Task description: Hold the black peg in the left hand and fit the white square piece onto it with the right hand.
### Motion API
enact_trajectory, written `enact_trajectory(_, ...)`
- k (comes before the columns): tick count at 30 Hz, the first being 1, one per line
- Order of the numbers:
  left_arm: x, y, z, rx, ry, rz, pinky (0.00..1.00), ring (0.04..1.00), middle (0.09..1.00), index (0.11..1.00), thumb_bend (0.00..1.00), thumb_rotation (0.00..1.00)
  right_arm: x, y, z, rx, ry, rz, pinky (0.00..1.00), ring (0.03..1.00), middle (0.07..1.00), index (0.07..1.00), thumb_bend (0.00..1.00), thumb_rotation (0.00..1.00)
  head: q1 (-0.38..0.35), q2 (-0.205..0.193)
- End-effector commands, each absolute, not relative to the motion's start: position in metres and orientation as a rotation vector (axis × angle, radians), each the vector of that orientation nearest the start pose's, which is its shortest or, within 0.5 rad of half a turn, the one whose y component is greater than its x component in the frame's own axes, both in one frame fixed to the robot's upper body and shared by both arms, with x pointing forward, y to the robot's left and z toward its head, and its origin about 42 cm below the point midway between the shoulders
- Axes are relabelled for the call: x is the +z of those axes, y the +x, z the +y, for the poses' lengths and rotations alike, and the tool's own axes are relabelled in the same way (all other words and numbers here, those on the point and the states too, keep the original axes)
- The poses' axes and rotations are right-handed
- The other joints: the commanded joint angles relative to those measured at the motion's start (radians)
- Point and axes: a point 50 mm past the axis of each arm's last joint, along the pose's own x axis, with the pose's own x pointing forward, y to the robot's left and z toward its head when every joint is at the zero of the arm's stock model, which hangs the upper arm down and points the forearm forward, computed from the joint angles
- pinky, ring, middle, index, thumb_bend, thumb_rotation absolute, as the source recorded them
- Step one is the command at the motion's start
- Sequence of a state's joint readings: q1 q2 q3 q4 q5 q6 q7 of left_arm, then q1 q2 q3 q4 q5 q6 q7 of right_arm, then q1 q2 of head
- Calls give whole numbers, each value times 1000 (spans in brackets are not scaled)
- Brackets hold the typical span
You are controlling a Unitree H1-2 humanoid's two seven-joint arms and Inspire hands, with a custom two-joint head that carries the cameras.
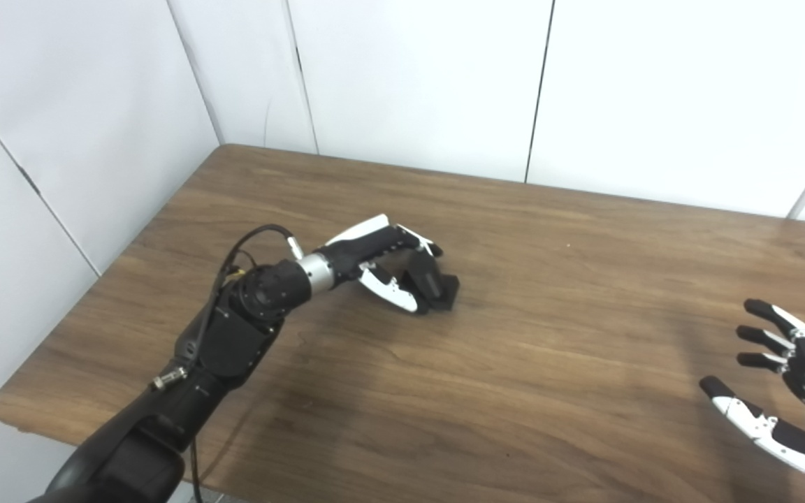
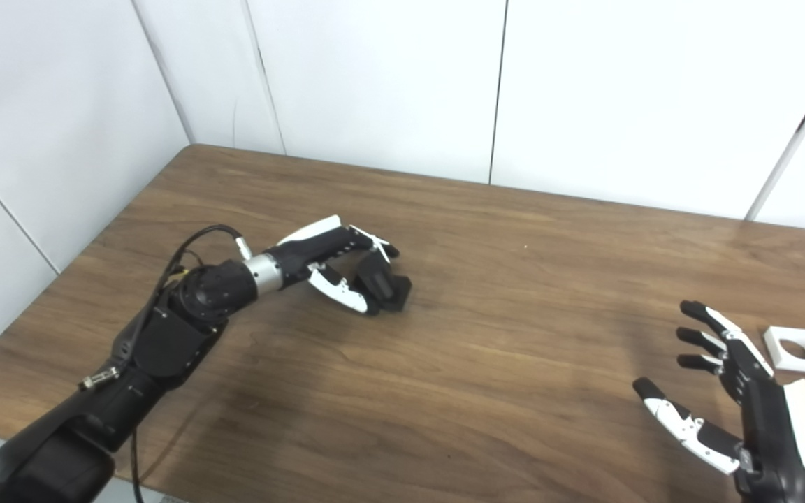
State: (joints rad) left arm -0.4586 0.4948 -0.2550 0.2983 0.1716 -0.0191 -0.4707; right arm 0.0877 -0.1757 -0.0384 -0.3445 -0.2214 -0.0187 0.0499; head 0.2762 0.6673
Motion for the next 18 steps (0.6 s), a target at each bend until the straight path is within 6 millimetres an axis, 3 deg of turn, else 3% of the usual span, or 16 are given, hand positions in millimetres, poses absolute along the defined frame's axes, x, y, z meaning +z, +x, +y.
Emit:
enact_trajectory(1,168,413,275,-722,785,47,952,936,838,486,523,72,182,251,-264,2,-375,-329,697,796,903,845,447,102,-1,1)
enact_trajectory(6,162,410,251,-815,825,35,900,923,832,486,523,72,178,252,-265,-14,-381,-319,666,781,898,843,488,245,-33,7)
enact_trajectory(18,136,399,220,-946,868,40,861,915,834,485,522,75,172,252,-268,-42,-398,-320,665,782,891,837,565,342,-94,24)
